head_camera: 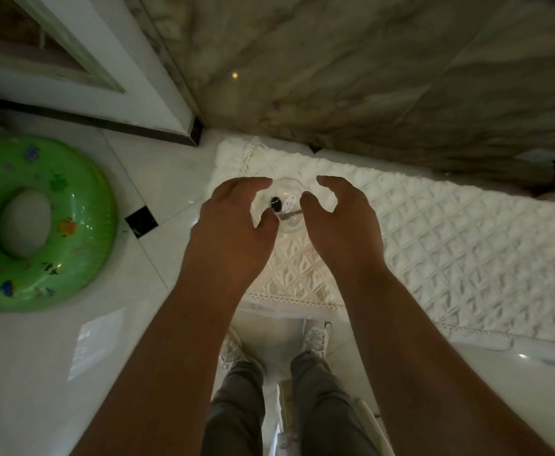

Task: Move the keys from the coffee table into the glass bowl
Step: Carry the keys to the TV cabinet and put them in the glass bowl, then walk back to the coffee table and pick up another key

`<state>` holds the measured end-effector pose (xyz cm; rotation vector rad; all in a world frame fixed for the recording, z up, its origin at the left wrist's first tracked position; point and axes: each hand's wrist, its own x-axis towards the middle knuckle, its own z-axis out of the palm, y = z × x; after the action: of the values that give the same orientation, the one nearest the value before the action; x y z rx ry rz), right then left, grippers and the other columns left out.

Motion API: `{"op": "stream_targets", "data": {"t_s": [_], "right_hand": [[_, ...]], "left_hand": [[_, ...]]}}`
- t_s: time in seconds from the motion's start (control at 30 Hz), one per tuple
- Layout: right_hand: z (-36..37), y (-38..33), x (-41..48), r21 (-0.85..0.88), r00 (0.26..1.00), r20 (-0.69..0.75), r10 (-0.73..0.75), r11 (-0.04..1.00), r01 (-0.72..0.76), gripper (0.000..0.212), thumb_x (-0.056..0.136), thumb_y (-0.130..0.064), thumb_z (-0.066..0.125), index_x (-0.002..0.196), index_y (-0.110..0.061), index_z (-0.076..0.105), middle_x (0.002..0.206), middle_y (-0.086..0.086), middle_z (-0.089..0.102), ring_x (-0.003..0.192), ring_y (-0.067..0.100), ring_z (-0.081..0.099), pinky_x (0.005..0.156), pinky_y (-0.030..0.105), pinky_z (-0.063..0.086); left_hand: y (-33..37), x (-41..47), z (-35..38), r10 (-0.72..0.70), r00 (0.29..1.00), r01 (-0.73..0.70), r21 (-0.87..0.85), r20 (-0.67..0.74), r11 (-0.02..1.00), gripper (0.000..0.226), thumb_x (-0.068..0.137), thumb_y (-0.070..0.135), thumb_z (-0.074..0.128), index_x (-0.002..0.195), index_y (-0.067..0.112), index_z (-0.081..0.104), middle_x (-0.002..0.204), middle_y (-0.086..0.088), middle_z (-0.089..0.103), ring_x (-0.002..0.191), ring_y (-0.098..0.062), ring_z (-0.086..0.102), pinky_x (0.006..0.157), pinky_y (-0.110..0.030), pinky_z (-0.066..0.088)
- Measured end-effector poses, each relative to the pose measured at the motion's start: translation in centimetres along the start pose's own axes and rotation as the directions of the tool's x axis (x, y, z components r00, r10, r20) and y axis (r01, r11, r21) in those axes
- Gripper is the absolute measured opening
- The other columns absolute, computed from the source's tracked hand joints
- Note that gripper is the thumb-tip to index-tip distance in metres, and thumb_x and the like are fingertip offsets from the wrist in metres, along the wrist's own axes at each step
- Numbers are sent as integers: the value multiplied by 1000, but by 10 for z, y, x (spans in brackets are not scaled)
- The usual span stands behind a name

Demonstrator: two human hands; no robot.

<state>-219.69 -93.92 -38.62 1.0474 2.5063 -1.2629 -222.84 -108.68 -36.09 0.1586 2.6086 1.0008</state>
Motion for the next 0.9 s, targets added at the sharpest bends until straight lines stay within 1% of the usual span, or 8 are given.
{"op": "stream_targets", "data": {"t_s": [0.2, 0.3, 0.33, 0.43, 0.6, 0.67, 0.77, 0.9], "right_hand": [[-61, -57, -27, 35, 999, -23, -41, 998, 42, 52, 85, -58, 50, 135, -42, 50, 143, -14, 48, 127, 11, 47, 87, 32, 38], [-98, -94, -45, 64, 994, -52, -98, 993, 101, 53, 85, -57, 51, 134, -37, 54, 140, -13, 51, 125, 12, 50, 89, 33, 41], [-111, -107, -53, 80, 991, -61, -119, 989, 124, 52, 85, -56, 51, 133, -36, 55, 139, -13, 53, 123, 12, 51, 89, 34, 43], [-154, -145, -79, 116, 979, -72, -193, 973, 200, 49, 84, -53, 51, 130, -36, 59, 133, -12, 57, 119, 12, 54, 95, 37, 46], [-215, -190, -124, 168, 958, -99, -269, 944, 282, 54, 82, -52, 52, 134, -39, 52, 136, -9, 55, 116, 11, 56, 95, 35, 47], [-236, -204, -140, 191, 943, -131, -305, 926, 326, 54, 83, -57, 55, 134, -39, 53, 138, -11, 53, 121, 9, 52, 98, 32, 44], [-268, -227, -163, 211, 920, -163, -356, 898, 385, 59, 79, -71, 57, 131, -43, 54, 136, -16, 53, 121, 6, 52, 100, 35, 45], [-306, -253, -195, 224, 878, -287, -383, 864, 450, 63, 72, -79, 53, 128, -50, 51, 134, -21, 53, 118, 1, 50, 92, 28, 45]], "left_hand": [[66, -19, -69, 90, 989, -94, -24, -119, 995, 37, 90, 27, 62, 127, 29, 60, 126, 12, 53, 115, -4, 51, 100, -22, 39], [107, -31, -104, 145, 977, -147, -1, -157, 989, 38, 89, 26, 62, 128, 30, 60, 127, 10, 56, 113, -1, 49, 91, -3, 30], [122, -37, -116, 171, 969, -176, -9, -180, 984, 38, 89, 24, 63, 126, 29, 61, 124, 9, 58, 110, 0, 50, 88, -1, 31], [164, -59, -153, 222, 947, -240, -53, -232, 969, 35, 88, 23, 62, 123, 29, 64, 118, 11, 59, 106, 2, 52, 87, -11, 40], [209, -100, -203, 286, 925, -307, -49, -251, 950, 36, 88, 24, 62, 124, 31, 63, 121, 12, 58, 105, 4, 51, 82, -2, 36], [220, -113, -221, 326, 914, -349, -59, -240, 935, 36, 89, 24, 63, 122, 36, 63, 119, 14, 58, 104, 6, 50, 82, -3, 36], [240, -126, -249, 378, 891, -407, -77, -250, 910, 35, 88, 30, 63, 119, 45, 61, 116, 25, 55, 104, 8, 52, 87, -8, 40], [275, -129, -288, 511, 830, -539, -91, -223, 837, 35, 87, 38, 61, 119, 52, 57, 117, 37, 52, 112, 12, 50, 92, -21, 45]]}}
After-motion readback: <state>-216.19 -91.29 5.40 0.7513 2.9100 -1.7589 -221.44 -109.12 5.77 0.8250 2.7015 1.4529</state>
